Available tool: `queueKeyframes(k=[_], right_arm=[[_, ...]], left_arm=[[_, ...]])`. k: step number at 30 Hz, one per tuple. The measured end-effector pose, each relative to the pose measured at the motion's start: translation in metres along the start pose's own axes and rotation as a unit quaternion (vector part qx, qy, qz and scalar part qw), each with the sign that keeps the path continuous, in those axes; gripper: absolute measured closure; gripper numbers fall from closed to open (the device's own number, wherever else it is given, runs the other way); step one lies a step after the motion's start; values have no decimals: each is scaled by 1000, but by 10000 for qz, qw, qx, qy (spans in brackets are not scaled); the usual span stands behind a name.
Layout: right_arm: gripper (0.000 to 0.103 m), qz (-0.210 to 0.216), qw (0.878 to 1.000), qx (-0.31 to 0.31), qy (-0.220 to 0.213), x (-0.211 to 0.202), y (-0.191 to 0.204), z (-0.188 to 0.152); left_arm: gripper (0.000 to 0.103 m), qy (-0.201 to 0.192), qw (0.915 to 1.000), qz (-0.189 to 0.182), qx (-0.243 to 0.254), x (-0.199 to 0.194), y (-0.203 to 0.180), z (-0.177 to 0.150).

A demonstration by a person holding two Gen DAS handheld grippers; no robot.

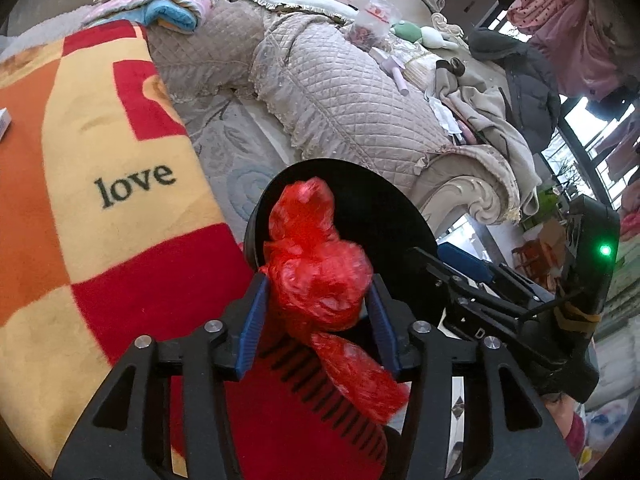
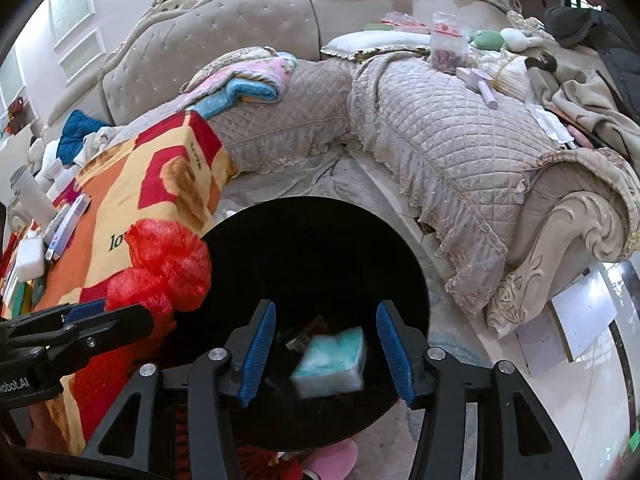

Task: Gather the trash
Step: 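Carry the red bag and tissue packet over the black bin and open both tools, then grasp the green-and-yellow scouring sponge with the left tool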

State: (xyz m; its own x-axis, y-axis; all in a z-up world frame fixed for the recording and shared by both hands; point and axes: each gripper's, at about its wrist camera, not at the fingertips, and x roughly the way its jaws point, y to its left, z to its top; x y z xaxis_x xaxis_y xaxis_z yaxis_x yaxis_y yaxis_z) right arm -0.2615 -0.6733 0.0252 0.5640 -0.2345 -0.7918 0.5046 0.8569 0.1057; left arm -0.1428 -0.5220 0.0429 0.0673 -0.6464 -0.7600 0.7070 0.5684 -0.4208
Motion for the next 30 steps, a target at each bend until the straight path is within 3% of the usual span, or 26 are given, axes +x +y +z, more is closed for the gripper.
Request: queueKeyframes(k=[3, 9, 24, 27, 30], right_arm=[[52, -17, 10000, 3, 22, 0, 1, -1], [52, 49, 10000, -15, 75, -1, 10, -3], [50, 449, 9983, -363, 66, -14, 67, -4], [31, 552, 9974, -454, 52, -17, 82, -6], [30, 613, 9961, -632, 34, -21, 99, -6]], left_arm=[[46, -15, 10000, 1, 6, -3, 1, -1], [46, -72, 9999, 157, 3, -13, 7, -6], [46, -371, 9919, 1198, -216, -65, 53, -25], [46, -452, 9892, 1368, -259, -78, 61, -30], [46, -533, 9863, 1530, -313, -91, 71, -35]])
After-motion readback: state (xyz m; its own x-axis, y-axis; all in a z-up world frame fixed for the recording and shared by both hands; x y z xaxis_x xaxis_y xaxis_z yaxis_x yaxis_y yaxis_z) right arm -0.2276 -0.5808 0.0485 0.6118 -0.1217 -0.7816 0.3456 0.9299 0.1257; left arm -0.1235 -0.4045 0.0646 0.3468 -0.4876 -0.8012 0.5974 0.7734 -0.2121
